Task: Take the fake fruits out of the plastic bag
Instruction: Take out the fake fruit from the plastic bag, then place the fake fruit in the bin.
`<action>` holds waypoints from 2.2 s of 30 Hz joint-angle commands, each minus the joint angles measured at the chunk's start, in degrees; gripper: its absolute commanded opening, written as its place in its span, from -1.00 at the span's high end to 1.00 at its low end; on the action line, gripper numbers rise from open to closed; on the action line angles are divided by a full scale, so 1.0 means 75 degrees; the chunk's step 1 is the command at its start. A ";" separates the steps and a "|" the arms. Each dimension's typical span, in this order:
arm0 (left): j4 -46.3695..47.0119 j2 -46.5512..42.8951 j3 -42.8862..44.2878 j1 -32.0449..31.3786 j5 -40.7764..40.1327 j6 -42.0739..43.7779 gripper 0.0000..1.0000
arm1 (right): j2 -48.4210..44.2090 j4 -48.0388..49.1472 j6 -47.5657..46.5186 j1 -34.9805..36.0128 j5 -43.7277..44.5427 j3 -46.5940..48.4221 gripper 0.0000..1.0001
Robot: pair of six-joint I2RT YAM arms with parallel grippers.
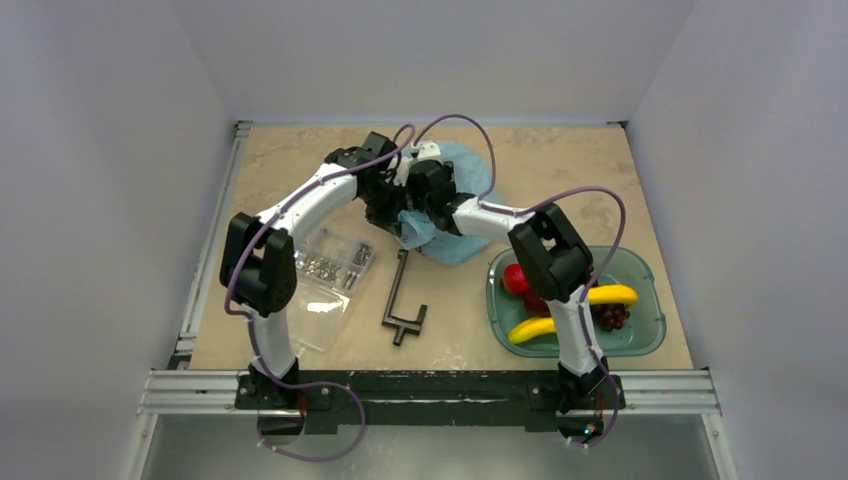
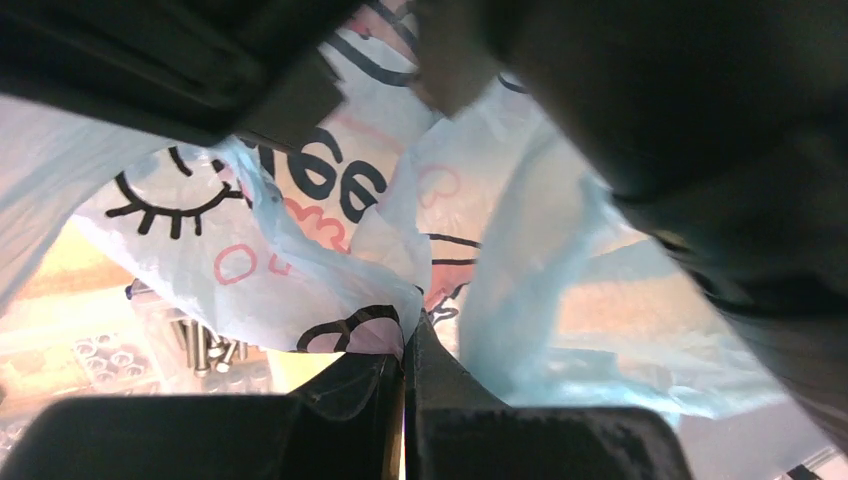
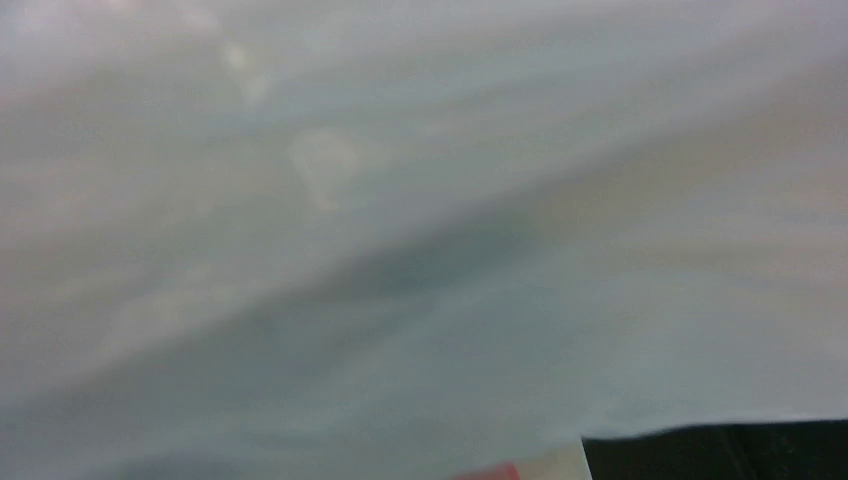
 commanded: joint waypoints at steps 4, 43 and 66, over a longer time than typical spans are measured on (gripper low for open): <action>0.0295 -0.0206 0.0265 -0.0109 0.0345 0.0168 1.00 | 0.0554 0.0393 -0.0083 -0.0031 0.0096 0.0591 -0.95; 0.0576 -0.0707 0.0140 -0.0048 0.0373 0.0183 1.00 | -0.4684 -0.0253 0.0910 -0.0317 -0.1669 -0.2897 1.00; 0.1202 -0.1474 -0.0160 0.0853 0.0090 0.0321 0.81 | -0.8945 -0.4026 0.0829 -0.0314 0.0191 -0.3027 1.00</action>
